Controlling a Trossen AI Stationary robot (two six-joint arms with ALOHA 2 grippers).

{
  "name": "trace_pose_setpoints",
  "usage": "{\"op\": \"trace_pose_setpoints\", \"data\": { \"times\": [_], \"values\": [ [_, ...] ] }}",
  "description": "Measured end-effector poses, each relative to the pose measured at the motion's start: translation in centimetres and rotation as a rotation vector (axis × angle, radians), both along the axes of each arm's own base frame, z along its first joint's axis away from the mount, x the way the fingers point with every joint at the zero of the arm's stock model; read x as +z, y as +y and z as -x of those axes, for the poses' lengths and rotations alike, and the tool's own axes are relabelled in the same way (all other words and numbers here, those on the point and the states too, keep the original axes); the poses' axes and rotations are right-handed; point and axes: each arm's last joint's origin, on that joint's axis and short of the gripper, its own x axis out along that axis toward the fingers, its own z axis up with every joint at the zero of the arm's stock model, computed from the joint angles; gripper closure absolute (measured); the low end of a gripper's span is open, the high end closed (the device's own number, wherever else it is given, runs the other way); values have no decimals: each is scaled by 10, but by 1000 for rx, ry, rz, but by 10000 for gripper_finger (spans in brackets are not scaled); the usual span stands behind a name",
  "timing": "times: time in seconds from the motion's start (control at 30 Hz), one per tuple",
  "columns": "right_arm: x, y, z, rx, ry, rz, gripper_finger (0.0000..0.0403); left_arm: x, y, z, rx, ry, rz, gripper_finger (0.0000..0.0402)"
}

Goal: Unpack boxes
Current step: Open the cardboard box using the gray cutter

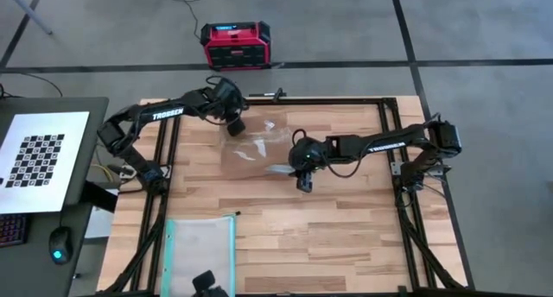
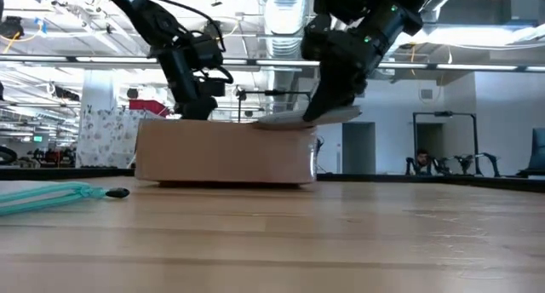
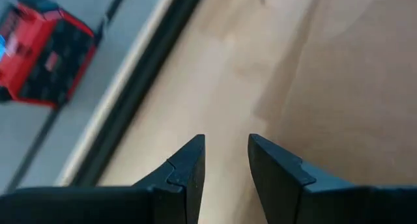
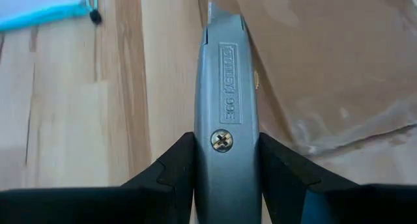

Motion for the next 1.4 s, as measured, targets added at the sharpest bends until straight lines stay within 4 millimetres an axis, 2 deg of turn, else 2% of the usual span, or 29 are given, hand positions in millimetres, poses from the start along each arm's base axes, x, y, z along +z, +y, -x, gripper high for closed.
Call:
{"op": "trace_pose_setpoints", "data": {
  "times": [0.17,0.4,0.53,0.63,0.73,0.8,0.93,1.07,1.13,1.23,1.4],
  "values": [
    [13,-3,17,13,56,19,279,4,-25,2,38,55,98,297],
    [39,-7,53,10,137,68,279,9,-65,-5,18,79,210,297],
    [51,-6,80,7,236,52,279,8,-87,-13,16,86,240,297],
    [61,-3,95,-19,239,24,279,7,-104,-20,-8,98,235,297],
    [67,0,101,-52,197,0,279,7,-115,-22,-14,113,227,297],
    [58,3,107,-81,229,-3,279,6,-120,-22,6,128,239,297],
    [23,9,121,-142,349,20,279,6,-131,-23,18,142,256,297],
    [2,7,116,-195,246,7,279,6,-141,-26,35,117,266,297],
    [-3,3,111,-225,189,24,279,6,-149,-30,46,84,323,297],
    [-6,-5,109,-274,199,69,279,7,-164,-33,37,60,426,297],
    [-6,-16,110,-256,201,120,279,7,-186,-44,-24,-8,446,297]
  ]
}}
